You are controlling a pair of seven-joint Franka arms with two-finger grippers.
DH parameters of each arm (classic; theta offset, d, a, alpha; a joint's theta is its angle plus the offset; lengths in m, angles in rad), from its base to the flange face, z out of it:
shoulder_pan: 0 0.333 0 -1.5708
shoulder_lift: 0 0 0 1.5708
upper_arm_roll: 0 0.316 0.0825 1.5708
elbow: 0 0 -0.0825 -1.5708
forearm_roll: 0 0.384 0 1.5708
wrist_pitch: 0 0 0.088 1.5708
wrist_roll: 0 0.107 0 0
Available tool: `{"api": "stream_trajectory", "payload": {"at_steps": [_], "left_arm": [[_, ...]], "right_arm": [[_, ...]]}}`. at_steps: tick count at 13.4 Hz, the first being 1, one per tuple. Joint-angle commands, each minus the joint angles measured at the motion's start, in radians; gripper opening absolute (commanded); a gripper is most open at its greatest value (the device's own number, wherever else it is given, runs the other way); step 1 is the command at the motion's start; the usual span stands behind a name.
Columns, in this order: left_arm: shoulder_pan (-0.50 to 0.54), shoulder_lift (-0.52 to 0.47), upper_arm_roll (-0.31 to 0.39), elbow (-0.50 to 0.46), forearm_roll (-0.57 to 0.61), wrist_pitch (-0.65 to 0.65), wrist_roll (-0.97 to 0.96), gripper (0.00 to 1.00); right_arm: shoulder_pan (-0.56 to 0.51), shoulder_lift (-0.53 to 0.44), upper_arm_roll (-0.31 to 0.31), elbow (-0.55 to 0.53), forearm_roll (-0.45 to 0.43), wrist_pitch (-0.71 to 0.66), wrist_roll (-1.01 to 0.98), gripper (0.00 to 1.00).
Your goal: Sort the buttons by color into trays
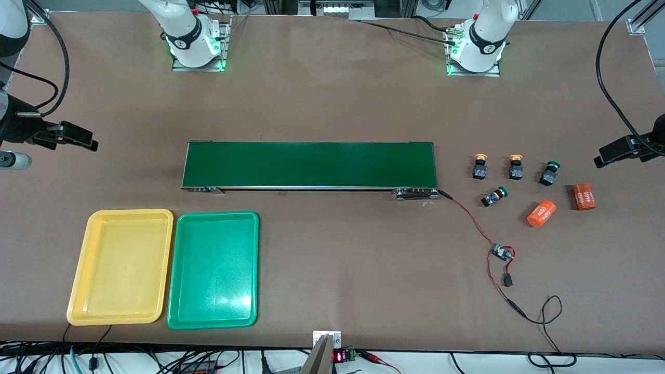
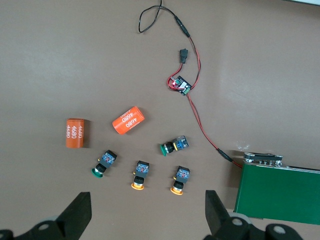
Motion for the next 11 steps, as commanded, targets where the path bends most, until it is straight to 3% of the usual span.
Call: {"api": "stream_trajectory", "payload": {"at_steps": [1, 9, 11], "left_arm": [[-0.004, -0.024, 0.005, -0.025, -0.014, 0.001, 0.005, 1.0], [-0.007, -0.013, 0.006, -0.002, -0.015, 0.012, 0.002, 1.0], [-0.014, 0.034, 0.006, 0.001, -0.015, 0.012, -0.004, 1.0]], "right_arm": [[-0.017, 0.007, 0.006, 0.018, 0.012, -0.002, -0.012, 1.0], [-0.022, 0.007, 0.006, 0.018, 0.012, -0.004, -0.012, 1.0], [-0.022, 0.007, 0.006, 0.018, 0.012, -0.008, -0.012, 1.0]]}}
